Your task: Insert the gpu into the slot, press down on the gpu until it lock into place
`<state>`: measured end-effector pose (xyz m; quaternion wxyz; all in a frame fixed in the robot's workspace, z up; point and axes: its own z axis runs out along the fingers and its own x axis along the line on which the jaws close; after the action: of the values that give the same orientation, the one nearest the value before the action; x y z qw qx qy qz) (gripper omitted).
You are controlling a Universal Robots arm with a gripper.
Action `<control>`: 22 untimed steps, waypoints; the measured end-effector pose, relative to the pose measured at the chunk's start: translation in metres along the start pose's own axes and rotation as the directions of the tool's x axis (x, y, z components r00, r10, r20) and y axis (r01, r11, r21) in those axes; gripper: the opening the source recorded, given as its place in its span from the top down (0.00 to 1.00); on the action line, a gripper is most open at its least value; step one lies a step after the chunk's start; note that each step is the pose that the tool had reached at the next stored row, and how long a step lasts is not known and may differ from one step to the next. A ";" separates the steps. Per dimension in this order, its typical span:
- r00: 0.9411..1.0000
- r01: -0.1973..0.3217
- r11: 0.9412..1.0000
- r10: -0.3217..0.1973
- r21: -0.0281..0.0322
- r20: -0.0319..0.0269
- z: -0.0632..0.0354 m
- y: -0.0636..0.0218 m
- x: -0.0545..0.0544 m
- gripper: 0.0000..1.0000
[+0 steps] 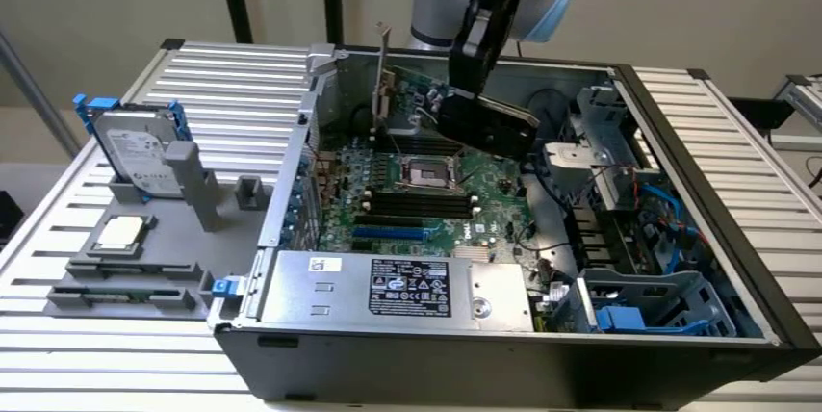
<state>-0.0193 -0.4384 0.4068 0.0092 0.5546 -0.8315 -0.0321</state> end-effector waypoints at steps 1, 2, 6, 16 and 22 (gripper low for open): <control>1.000 0.016 1.000 -0.016 0.001 0.001 0.0000 0.0000 0.000 0.74; 1.000 0.031 1.000 -0.031 0.002 0.003 0.0000 0.0000 0.000 0.74; 0.996 0.094 0.996 -0.094 0.006 0.008 0.0000 0.0000 0.000 0.74; 0.968 0.250 0.968 -0.250 0.017 0.017 0.0002 0.0000 0.000 0.74; 0.938 0.346 0.938 -0.347 0.022 0.016 0.0004 0.0000 0.000 0.74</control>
<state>-0.0193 -0.4384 0.4065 -0.0099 0.6921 -0.7211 -0.0306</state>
